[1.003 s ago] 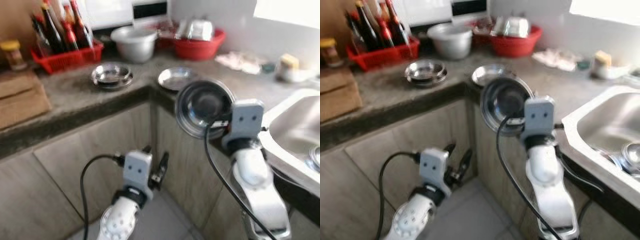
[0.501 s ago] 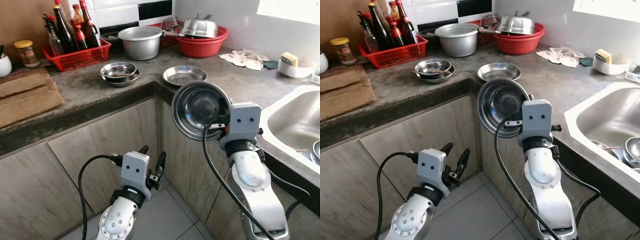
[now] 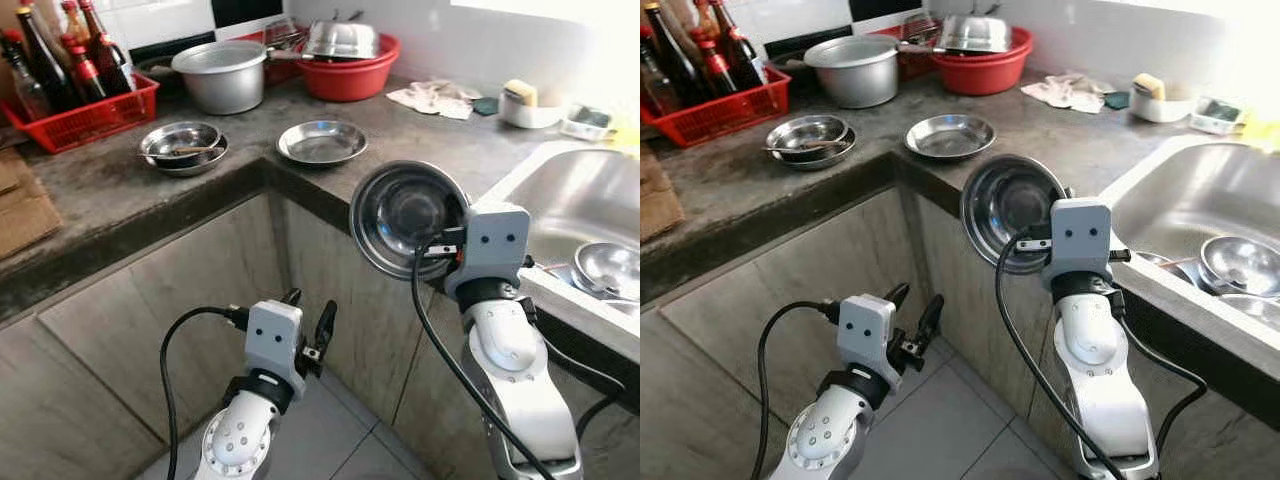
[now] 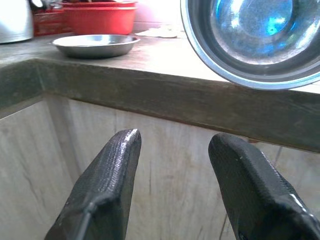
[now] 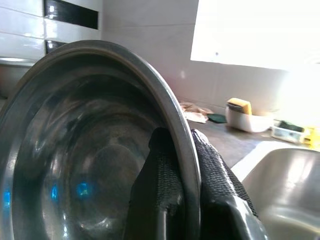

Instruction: Kitchen organization

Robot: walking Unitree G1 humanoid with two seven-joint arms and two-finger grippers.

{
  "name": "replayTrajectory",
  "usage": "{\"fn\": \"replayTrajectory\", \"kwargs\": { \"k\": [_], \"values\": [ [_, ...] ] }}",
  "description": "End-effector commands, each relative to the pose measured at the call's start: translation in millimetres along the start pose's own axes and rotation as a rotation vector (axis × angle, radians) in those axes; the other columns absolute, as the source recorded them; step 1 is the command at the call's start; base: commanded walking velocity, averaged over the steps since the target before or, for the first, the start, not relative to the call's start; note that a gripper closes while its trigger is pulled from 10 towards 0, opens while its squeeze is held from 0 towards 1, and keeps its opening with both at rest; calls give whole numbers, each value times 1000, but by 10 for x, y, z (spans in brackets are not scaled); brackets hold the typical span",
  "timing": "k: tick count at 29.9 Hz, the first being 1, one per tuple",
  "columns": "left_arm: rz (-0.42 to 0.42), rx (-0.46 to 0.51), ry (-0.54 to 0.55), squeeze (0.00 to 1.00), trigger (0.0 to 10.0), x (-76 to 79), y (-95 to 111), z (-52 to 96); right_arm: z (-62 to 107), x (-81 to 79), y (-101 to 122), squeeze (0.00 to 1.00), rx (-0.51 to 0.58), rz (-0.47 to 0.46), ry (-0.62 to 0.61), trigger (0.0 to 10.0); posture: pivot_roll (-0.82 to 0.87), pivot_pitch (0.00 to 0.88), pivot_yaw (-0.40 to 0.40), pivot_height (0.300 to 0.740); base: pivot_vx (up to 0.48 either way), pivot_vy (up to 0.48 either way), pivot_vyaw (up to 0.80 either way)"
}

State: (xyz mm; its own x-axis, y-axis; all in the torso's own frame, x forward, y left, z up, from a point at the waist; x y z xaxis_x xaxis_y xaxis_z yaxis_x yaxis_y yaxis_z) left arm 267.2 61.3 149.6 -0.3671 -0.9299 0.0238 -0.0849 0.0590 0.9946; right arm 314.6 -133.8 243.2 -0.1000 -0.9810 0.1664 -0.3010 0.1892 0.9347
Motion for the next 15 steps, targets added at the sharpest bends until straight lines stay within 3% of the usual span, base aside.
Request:
{"fn": "replayTrajectory", "kwargs": {
  "k": [1, 15],
  "values": [
    [-4, -3, 5, 0, 10000, -19, 9, 13, -2, -11, 42, 0, 11, -8, 1, 10000, 73, 61, -2, 740, 0, 311, -800],
    [-1, 3, 1, 0, 10000, -20, 23, 12, -4, -19, 38, 0, 7, -10, 1, 10000, 74, 70, 2, 740, 0, 320, -795]
  ]
}}
Point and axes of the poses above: a point about 5 cm out from each wrist's last joint towards the gripper, its own z axis pointing back from the gripper into the wrist, its own y axis along the axis of the wrist's last joint, x = y × z, the point moved 5 cm from there along -z, pointing out of the wrist towards the gripper, and after that the axes turned 3 degrees about z, right-handed, at the moved point
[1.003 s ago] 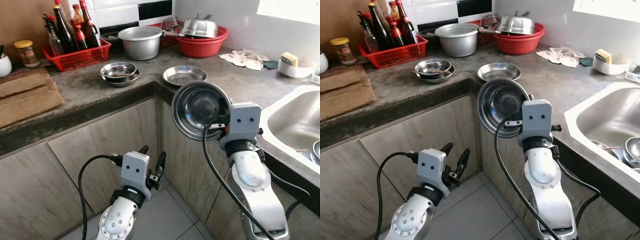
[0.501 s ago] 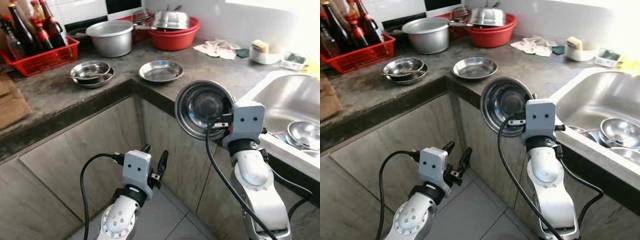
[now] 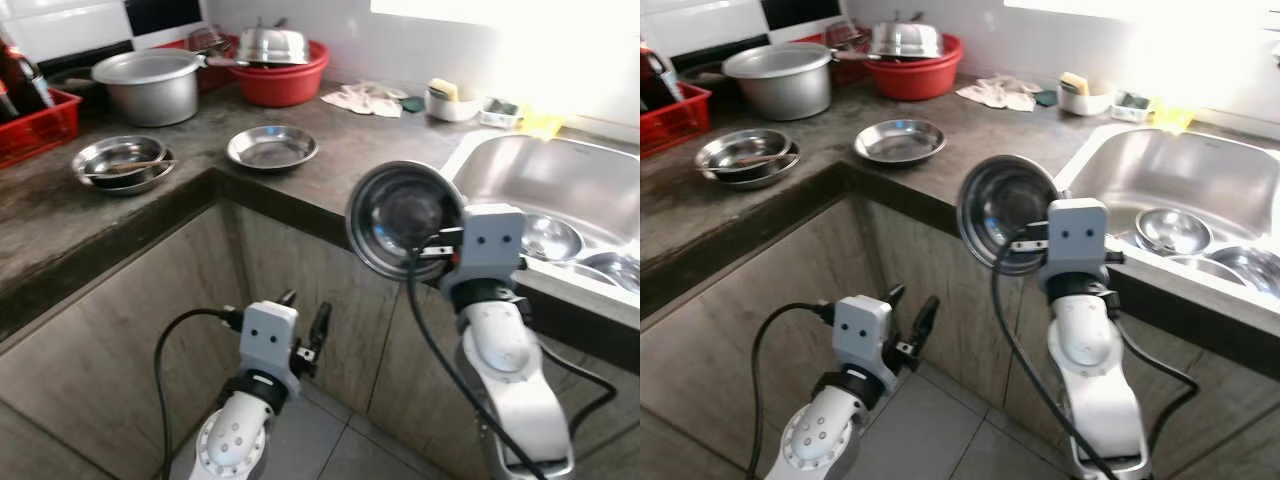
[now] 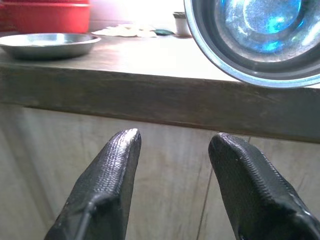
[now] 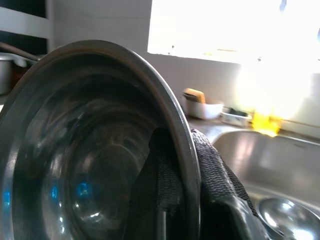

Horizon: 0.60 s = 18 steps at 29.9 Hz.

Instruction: Kitchen organization

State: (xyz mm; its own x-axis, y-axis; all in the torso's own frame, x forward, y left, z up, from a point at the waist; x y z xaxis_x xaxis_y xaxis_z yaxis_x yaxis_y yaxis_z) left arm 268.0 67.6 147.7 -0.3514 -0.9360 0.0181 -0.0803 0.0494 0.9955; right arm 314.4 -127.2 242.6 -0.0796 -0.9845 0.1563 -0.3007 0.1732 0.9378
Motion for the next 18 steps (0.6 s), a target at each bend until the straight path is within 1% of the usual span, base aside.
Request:
{"fn": "replayTrajectory", "kwargs": {
  "k": [1, 18],
  "values": [
    [6, 11, -17, 0, 10000, 43, 41, -5, -10, 45, 31, 0, 8, 5, -16, 10000, 75, 70, 2, 740, 0, 349, -788],
    [3, 11, -24, 0, 10000, 40, 46, -13, -14, 43, 31, 0, 7, 4, -18, 10000, 74, 72, 7, 740, 0, 407, -784]
  ]
}}
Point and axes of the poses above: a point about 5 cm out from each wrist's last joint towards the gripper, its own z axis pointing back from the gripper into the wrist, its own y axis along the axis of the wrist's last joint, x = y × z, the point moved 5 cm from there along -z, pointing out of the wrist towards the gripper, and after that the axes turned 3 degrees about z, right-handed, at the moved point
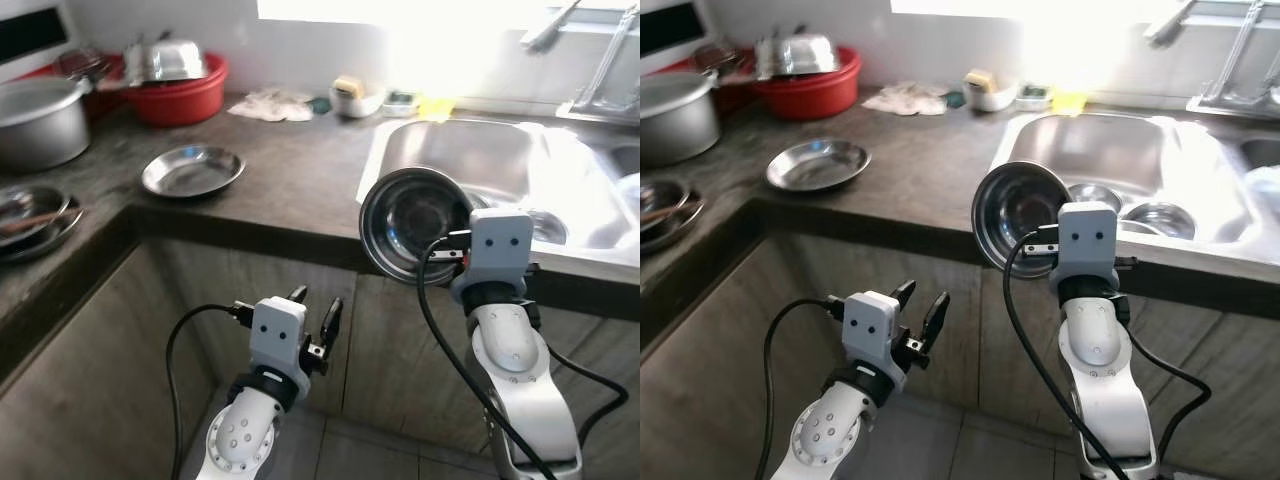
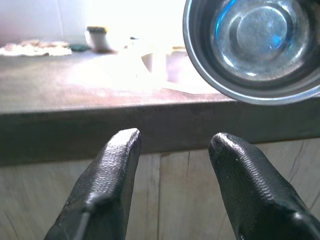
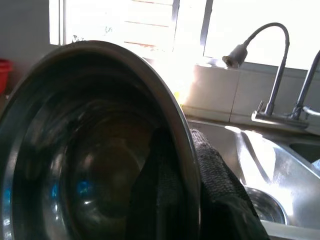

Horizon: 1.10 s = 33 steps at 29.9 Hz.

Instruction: Kitchen organization

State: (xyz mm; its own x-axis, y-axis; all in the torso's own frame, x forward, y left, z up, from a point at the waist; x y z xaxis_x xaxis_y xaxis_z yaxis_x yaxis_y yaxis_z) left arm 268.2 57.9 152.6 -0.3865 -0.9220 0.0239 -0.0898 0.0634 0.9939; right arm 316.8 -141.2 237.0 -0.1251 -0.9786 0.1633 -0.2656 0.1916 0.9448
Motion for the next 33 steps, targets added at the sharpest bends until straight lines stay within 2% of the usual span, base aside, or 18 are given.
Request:
{"fn": "replayTrajectory", "kwargs": {
  "k": [1, 5, 9, 29, 33],
  "values": [
    [-7, -3, 13, 0, 10000, -51, 4, 27, 2, -82, 117, 0, 41, -16, 24, 10000, 75, 71, 6, 740, 0, 0, -781],
    [-7, -6, 14, 0, 10000, -54, 2, 23, 2, -83, 123, 0, 44, -12, 23, 10000, 75, 71, 8, 740, 0, 0, -781],
    [-54, -6, 3, 0, 10000, -41, 6, 11, -1, -82, 126, 0, 49, -3, 23, 10000, 77, 70, 7, 740, 0, 0, -113],
    [-54, 19, -20, 0, 10000, -8, 56, -24, -27, -98, 137, 0, 55, -1, 37, 10000, 70, 50, 9, 740, 24, -426, 0],
    [-57, 22, -26, 0, 10000, -6, 56, -35, -52, -66, 151, 0, 65, 10, 33, 10000, 63, 41, 12, 740, 263, -398, 0]
  ]
}}
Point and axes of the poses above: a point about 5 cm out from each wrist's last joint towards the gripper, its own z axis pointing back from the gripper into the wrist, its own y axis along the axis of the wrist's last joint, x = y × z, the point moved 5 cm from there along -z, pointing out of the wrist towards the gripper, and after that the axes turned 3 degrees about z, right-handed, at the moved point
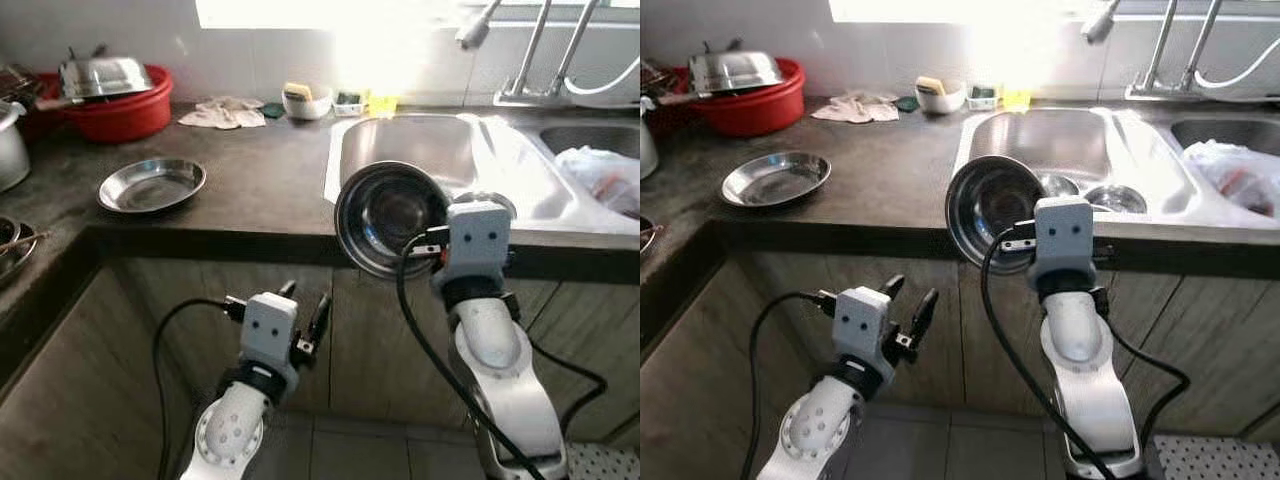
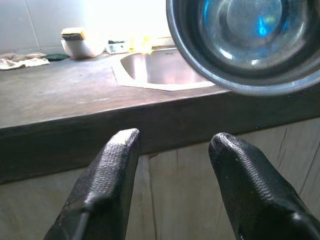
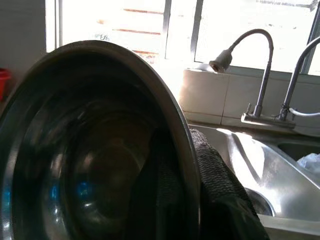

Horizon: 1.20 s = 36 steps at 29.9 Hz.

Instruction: Kitchen organization

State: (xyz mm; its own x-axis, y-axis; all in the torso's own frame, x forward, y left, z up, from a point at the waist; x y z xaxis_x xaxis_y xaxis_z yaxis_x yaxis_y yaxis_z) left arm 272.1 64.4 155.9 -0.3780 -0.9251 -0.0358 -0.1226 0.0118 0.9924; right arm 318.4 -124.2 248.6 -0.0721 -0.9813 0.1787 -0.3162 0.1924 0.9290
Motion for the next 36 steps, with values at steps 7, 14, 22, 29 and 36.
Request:
{"fn": "replayTrajectory", "kwargs": {
  "k": [7, 14, 22, 29, 36],
  "values": [
    [9, 19, -25, 0, 10000, 60, 39, -42, -32, 117, 13, 0, 15, 24, -26, 10000, 62, 39, 11, 740, 355, -249, 0],
    [18, 28, -14, 0, 10000, 46, 60, -62, -55, 111, 22, 0, 18, 22, -21, 10000, 65, 49, 5, 740, 480, 0, 0],
    [22, 20, -9, 0, 10000, 45, 49, -63, -94, 119, 77, 0, 38, 15, -16, 10000, 65, 55, 3, 740, 480, 0, 0],
    [26, 21, -7, 0, 10000, 34, 48, -69, -211, 157, 202, 0, 78, 21, -3, 10000, 63, 55, 0, 740, 480, 0, 0],
    [26, 24, 2, 0, 10000, 23, 53, -77, -340, 149, 275, 0, 79, 14, 33, 10000, 62, 59, -4, 740, 474, 0, 0]
  ]
}}
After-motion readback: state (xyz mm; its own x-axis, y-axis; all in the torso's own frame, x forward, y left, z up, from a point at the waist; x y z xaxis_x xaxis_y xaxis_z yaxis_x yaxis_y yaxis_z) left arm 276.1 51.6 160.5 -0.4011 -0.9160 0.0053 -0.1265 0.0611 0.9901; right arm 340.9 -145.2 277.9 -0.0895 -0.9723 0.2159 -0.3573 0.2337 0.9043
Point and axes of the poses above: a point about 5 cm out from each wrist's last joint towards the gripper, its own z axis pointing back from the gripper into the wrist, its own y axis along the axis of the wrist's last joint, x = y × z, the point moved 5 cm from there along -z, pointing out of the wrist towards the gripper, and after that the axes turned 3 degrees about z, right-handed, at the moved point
